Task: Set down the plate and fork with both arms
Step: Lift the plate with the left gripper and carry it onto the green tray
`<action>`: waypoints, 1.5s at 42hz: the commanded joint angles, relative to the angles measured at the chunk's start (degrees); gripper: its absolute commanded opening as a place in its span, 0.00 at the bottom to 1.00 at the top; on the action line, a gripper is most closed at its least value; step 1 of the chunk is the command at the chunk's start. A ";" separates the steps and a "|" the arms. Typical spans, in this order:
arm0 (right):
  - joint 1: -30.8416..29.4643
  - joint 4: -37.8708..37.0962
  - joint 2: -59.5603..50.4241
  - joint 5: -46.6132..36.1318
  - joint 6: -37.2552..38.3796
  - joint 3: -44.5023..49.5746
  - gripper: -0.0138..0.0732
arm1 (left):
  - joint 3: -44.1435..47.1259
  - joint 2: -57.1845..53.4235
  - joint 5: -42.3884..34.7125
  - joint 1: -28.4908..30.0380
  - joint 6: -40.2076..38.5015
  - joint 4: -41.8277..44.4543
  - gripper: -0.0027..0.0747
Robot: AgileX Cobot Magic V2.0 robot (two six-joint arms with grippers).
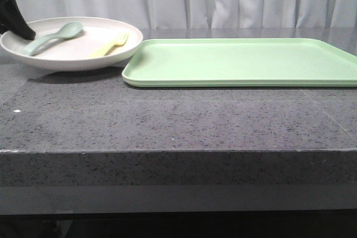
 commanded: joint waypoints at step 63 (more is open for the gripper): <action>-0.19 -0.25 0.59 -4.43 -0.42 -1.68 0.81 | -1.85 0.20 -22.26 -34.47 -39.23 5.70 0.01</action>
